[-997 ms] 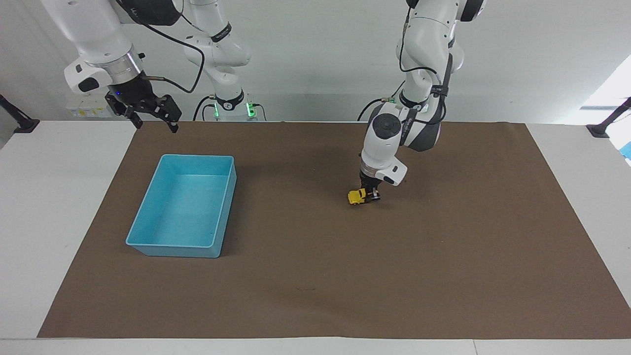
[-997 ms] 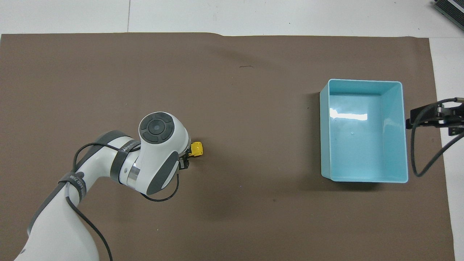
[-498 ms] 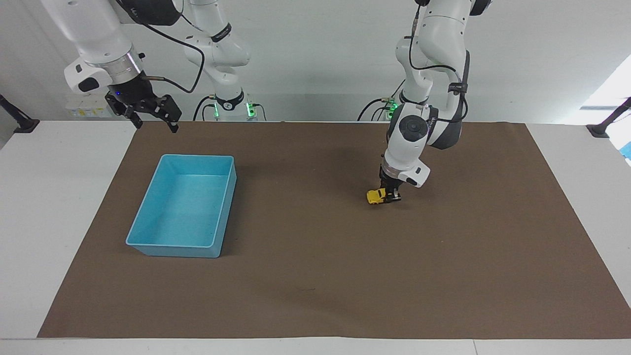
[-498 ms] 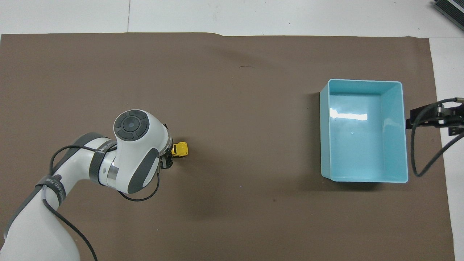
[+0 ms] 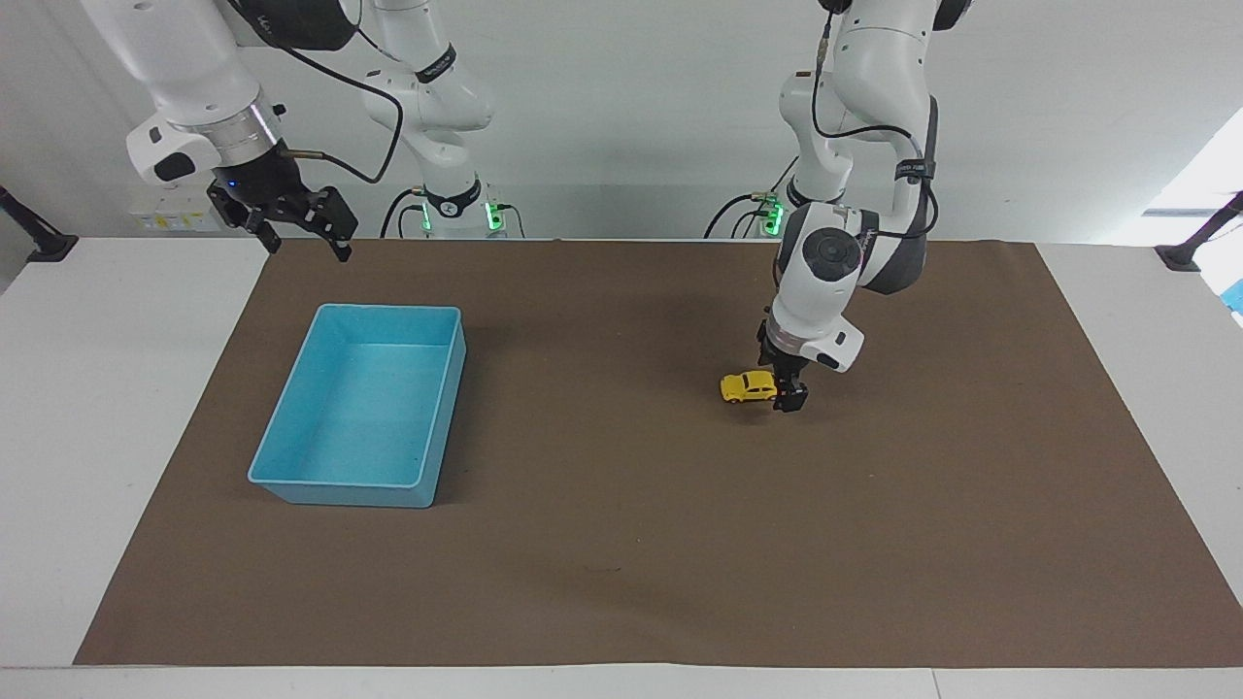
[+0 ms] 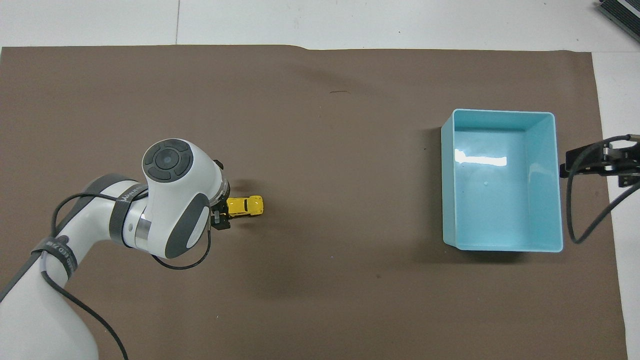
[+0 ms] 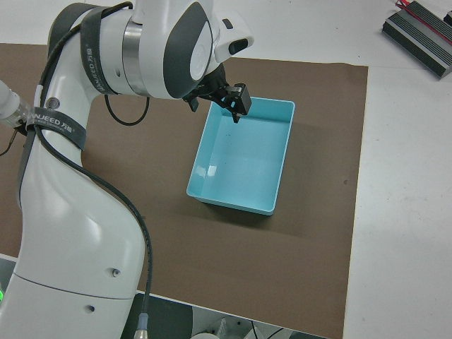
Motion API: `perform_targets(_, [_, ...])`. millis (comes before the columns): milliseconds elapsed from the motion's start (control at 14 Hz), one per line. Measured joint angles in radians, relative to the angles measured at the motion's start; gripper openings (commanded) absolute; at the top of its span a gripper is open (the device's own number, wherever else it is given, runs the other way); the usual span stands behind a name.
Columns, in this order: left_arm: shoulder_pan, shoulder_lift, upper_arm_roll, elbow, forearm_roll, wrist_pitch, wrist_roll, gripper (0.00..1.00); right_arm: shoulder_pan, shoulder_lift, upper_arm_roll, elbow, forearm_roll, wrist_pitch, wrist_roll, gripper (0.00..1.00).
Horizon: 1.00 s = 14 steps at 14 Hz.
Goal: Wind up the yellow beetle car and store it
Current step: 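Release the car with the left gripper so it rolls toward the bin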
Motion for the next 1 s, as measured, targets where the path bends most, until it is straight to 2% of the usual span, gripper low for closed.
perform_targets(641, [0.008,-0.018,0.004,0.07,0.0,-0.016,0.004,1.0,0.0,0.0,0.0,0.0,0.0,0.0,0.0,1.0])
perform_targets(997, [0.021,-0.018,0.008,0.119,0.0,-0.016,0.085,1.0,0.0,0.0,0.0,0.0,0.0,0.0,0.0,1.0])
